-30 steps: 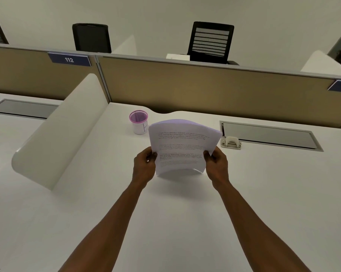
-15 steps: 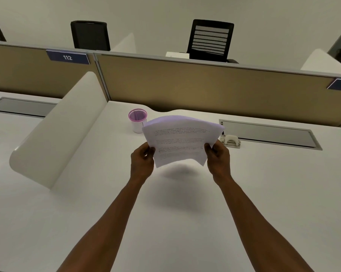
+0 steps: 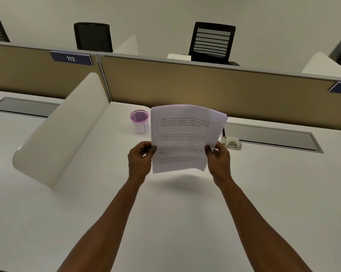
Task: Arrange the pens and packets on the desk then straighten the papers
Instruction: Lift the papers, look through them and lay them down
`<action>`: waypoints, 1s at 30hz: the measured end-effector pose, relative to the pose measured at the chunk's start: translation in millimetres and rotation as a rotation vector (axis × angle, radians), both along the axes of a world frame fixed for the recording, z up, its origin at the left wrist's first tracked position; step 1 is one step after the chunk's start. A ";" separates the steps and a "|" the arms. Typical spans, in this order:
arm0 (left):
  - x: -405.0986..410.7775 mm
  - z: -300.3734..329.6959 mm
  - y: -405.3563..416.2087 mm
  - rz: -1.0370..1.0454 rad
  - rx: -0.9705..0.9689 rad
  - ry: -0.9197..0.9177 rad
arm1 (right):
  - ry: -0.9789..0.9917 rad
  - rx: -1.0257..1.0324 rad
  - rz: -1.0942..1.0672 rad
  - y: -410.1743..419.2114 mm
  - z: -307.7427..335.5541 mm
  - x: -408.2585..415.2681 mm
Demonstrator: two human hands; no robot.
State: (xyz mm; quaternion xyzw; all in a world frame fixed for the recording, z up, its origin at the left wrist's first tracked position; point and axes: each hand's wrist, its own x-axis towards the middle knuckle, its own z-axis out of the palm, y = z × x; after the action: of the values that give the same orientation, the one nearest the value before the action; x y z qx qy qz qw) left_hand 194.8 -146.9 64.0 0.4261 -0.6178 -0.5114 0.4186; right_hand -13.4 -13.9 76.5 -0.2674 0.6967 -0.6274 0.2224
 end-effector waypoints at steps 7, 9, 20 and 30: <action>6.9 -11.8 7.7 -0.045 0.100 -0.018 | 0.043 0.052 -0.045 7.7 -12.5 -0.3; 7.3 -14.0 9.3 -0.060 0.145 -0.001 | 0.029 0.060 -0.052 8.0 -13.6 -1.3; 9.6 -11.5 9.3 -0.151 0.221 0.086 | -0.197 -0.054 -0.005 5.8 -2.6 -13.9; 3.0 -4.1 13.6 -0.271 0.243 0.030 | -0.238 0.025 0.130 2.1 -13.1 -11.3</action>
State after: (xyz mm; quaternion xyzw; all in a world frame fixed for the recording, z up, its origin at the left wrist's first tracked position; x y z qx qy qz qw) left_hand 197.8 -133.3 59.9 0.3786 -0.5972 -0.6402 0.3003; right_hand -24.7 -11.8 63.4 -0.2329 0.6544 -0.6302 0.3468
